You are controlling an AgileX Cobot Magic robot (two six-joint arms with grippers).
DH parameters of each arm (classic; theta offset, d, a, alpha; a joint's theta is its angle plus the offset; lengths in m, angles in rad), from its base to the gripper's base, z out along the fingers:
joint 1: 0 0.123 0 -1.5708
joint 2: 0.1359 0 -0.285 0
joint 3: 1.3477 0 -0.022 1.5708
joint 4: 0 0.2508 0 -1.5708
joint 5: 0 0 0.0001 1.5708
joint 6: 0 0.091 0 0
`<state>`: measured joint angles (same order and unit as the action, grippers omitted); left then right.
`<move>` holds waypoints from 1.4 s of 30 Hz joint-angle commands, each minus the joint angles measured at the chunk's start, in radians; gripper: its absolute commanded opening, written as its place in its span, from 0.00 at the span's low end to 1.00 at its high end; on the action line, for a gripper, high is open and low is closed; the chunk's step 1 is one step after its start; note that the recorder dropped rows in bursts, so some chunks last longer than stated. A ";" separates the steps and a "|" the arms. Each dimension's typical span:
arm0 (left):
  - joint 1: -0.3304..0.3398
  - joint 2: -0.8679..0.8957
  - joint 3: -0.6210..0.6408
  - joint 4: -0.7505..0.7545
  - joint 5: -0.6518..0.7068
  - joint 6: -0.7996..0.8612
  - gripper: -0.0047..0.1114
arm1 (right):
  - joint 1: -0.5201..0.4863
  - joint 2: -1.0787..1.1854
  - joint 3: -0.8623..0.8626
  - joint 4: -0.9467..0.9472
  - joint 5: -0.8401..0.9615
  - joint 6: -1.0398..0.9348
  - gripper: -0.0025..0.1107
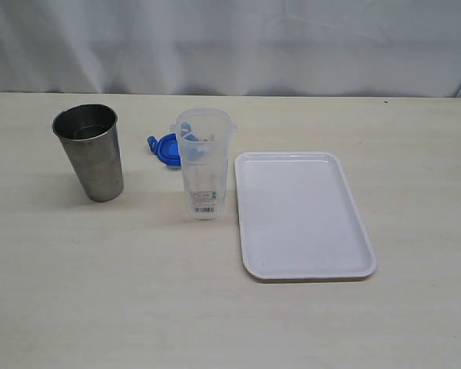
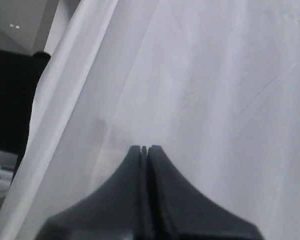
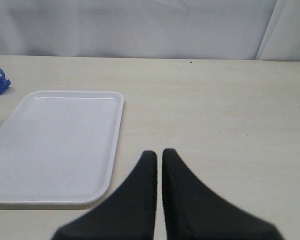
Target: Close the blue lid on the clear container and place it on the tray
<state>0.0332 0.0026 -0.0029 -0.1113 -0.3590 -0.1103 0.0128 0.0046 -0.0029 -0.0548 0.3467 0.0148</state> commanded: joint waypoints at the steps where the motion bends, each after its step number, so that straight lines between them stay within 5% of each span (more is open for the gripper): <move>1: -0.004 0.065 -0.037 0.192 -0.134 -0.209 0.12 | 0.002 -0.005 0.003 -0.002 -0.011 -0.008 0.06; 3: -0.004 0.164 -0.099 0.269 -0.156 -0.287 0.27 | 0.002 -0.005 0.003 -0.002 -0.011 -0.008 0.06; 6: -0.004 0.352 -0.182 0.401 -0.184 -0.287 0.66 | 0.002 -0.005 0.003 -0.002 -0.011 -0.008 0.06; 8: -0.004 0.471 -0.197 0.499 -0.271 -0.287 0.81 | 0.002 -0.005 0.003 -0.002 -0.011 -0.008 0.06; 10: -0.004 0.590 -0.200 0.530 -0.358 -0.285 0.86 | 0.002 -0.005 0.003 -0.002 -0.011 -0.008 0.06; 18: -0.004 1.029 -0.201 0.517 -0.584 -0.172 0.86 | 0.002 -0.005 0.003 -0.002 -0.011 -0.008 0.06; 32: -0.004 1.400 -0.301 0.523 -0.551 -0.106 0.86 | 0.002 -0.005 0.003 -0.002 -0.011 -0.008 0.06; 42: -0.004 1.692 -0.301 0.546 -0.846 -0.026 0.86 | 0.002 -0.005 0.003 -0.002 -0.011 -0.008 0.06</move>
<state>0.0332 1.6183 -0.3001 0.4319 -1.0875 -0.1851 0.0128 0.0046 -0.0029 -0.0548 0.3467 0.0148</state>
